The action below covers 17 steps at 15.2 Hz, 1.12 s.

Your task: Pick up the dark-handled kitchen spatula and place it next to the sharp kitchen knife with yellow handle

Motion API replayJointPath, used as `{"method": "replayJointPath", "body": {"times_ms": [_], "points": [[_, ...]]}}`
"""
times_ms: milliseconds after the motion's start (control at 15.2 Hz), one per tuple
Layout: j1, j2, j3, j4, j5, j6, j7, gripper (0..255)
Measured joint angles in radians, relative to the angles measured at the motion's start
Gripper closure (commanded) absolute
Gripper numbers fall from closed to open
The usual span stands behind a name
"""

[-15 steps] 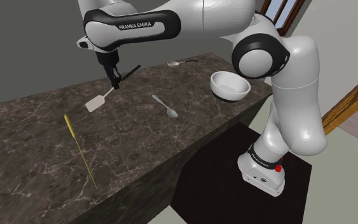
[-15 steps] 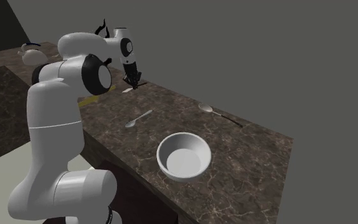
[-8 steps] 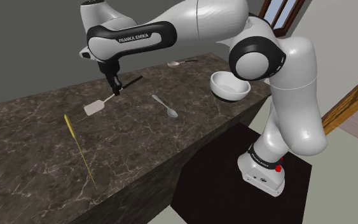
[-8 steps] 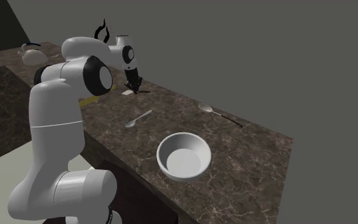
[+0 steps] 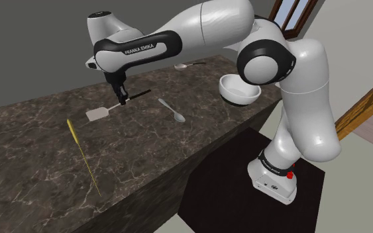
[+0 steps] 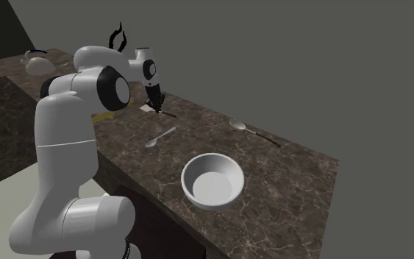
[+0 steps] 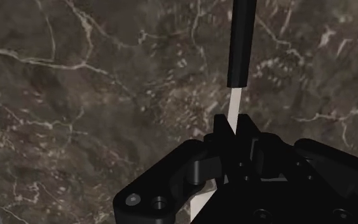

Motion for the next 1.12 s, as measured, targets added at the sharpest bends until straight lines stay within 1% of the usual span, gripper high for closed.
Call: {"method": "replayJointPath", "body": {"times_ms": [198, 264, 660, 726, 924, 1122], "points": [[0.0, 0.0, 0.0, -0.001, 0.0, 0.001, 0.0, 255], [0.0, 0.0, 0.0, -0.001, 0.0, 0.001, 0.0, 0], [0.0, 0.0, 0.0, -0.001, 0.0, 0.001, 0.0, 0], [0.002, -0.008, -0.001, 0.001, -0.001, -0.009, 0.001, 0], [0.002, -0.023, -0.002, 0.065, -0.005, -0.086, 0.004, 0], [0.0, -0.023, -0.003, 0.086, -0.005, -0.108, 0.004, 0]]}}
